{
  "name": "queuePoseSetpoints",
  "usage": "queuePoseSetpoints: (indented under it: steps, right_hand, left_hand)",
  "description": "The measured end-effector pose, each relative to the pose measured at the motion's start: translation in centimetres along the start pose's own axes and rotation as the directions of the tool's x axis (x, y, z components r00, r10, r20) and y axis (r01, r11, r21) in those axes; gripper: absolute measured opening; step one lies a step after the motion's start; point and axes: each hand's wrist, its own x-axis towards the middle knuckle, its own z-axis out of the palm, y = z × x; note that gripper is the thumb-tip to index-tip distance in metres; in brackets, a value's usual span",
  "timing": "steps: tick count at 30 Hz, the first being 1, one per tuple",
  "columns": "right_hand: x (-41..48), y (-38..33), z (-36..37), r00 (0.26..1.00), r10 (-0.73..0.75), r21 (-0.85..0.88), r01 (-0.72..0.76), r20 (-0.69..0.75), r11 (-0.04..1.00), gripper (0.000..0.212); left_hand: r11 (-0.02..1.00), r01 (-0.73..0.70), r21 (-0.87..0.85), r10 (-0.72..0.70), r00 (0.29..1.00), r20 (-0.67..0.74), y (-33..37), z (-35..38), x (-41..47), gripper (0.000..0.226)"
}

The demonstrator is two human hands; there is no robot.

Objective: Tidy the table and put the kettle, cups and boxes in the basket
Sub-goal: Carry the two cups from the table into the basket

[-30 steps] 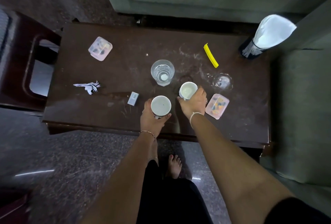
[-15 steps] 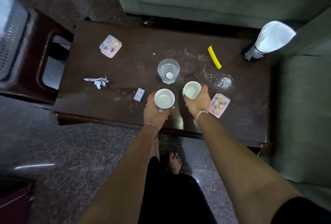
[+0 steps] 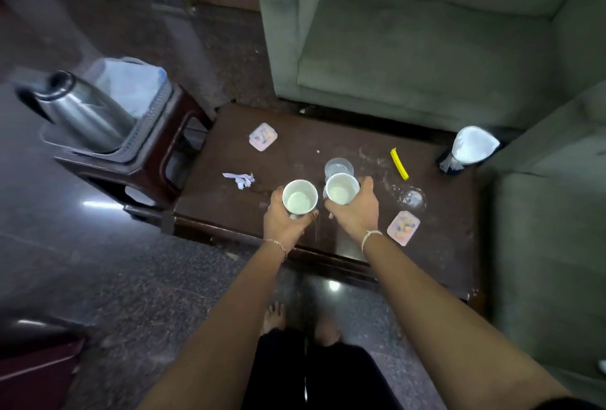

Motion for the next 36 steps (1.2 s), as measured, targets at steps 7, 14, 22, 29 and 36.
queuePoseSetpoints:
  steps: [7,14,22,29,36]
  right_hand:
    - [-4.0,-6.8,5.4,0.967,-0.201,0.114,0.185,0.154,0.976,0.05]
    - [-5.3,-14.0,15.4,0.896,-0.296,0.143,0.263,0.331,0.954,0.049]
    - [-5.9,-21.2,26.7,0.891,-0.368,0.187,0.327,0.266,0.926,0.053]
    - [-3.0,-27.7,31.9,0.864,-0.446,0.15,0.422,0.233,0.894,0.047]
    - [3.7,-33.4,36.6,0.818,-0.511,0.067,0.513,0.264,0.856,0.058]
  left_hand:
    - [0.995,-0.087,0.055,0.091,0.993,-0.081,1.2,-11.0,-0.1,0.067]
    - [0.992,-0.096,0.086,0.112,0.972,-0.205,0.5,-23.5,4.3,0.071]
    - [0.985,-0.14,0.106,0.158,0.969,-0.189,0.4,-35.3,12.0,0.067]
    - [0.991,-0.098,0.09,0.117,0.964,-0.239,2.9,-41.9,18.2,0.068]
    - [0.988,-0.079,0.13,0.114,0.95,-0.291,6.3,-46.7,26.5,0.069]
